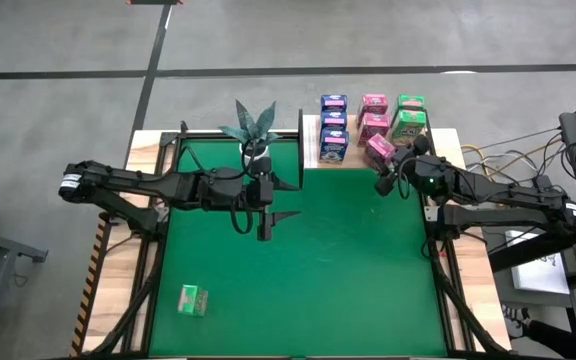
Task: Stack cereal on shelf
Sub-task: Put the pink cereal box on the shelf aligned with the other pink cereal boxes
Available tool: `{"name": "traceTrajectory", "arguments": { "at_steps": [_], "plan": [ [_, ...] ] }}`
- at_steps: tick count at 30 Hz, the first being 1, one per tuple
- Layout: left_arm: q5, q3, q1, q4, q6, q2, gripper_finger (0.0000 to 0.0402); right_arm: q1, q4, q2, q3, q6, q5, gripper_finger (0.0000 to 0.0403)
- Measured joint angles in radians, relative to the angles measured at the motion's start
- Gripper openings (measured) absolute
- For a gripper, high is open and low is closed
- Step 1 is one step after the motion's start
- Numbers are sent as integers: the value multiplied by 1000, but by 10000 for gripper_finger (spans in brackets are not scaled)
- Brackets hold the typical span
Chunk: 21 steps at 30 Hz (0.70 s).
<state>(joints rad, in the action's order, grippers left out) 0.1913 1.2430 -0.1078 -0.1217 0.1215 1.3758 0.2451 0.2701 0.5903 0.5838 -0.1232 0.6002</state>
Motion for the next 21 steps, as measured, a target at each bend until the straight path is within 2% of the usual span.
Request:
{"name": "traceTrajectory", "arguments": {
  "at_steps": [13,21],
  "plan": [
    [0,0,-1,2,0,0,235,1,17,0,0,26,28,294],
    [0,0,-2,2,0,0,235,0,15,-1,0,26,28,294]
  ]
}}
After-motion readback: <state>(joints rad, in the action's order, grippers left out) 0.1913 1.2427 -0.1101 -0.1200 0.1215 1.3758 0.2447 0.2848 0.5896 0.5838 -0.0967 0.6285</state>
